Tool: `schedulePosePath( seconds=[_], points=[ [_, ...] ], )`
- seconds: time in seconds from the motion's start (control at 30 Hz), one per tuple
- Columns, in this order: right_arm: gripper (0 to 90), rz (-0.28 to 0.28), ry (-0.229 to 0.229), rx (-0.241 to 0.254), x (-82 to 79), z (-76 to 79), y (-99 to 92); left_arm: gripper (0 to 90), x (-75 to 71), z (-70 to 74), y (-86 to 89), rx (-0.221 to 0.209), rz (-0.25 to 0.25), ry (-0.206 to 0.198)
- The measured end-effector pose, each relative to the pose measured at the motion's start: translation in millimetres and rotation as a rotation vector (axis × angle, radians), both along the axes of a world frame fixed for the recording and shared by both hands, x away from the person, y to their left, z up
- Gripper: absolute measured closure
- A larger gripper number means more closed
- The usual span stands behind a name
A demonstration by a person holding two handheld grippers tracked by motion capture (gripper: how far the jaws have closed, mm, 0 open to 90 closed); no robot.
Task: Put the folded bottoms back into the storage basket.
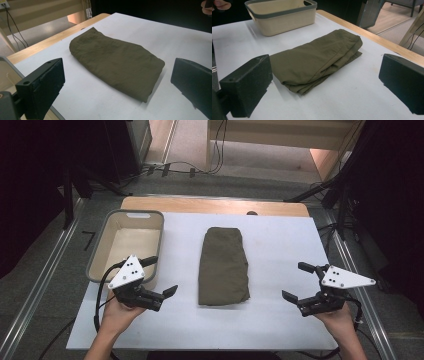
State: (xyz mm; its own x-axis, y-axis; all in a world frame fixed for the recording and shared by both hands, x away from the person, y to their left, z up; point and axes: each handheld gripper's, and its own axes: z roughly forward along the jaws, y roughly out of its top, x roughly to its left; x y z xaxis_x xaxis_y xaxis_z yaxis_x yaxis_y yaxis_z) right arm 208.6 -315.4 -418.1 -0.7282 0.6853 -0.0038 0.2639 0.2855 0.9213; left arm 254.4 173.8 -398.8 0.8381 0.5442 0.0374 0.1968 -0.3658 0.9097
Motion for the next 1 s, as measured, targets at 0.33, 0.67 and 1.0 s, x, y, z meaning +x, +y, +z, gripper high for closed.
schedulePosePath(
  seconds=[0.33,0.67,1.0],
  points=[
    [0.0,0.009,-0.004,-0.024,-1.0,-1.3,4.5,0.0,-0.9,0.0,1.4,-0.009,-0.001,0.009],
    [0.0,0.014,0.018,-0.032,1.0,-3.3,9.9,0.0,-1.8,-0.2,1.3,-0.006,-0.001,0.011],
    [0.0,0.037,0.066,-0.063,7.1,-13.0,24.2,0.0,-1.4,-1.1,-0.3,-0.003,-0.002,0.013]
  ],
)
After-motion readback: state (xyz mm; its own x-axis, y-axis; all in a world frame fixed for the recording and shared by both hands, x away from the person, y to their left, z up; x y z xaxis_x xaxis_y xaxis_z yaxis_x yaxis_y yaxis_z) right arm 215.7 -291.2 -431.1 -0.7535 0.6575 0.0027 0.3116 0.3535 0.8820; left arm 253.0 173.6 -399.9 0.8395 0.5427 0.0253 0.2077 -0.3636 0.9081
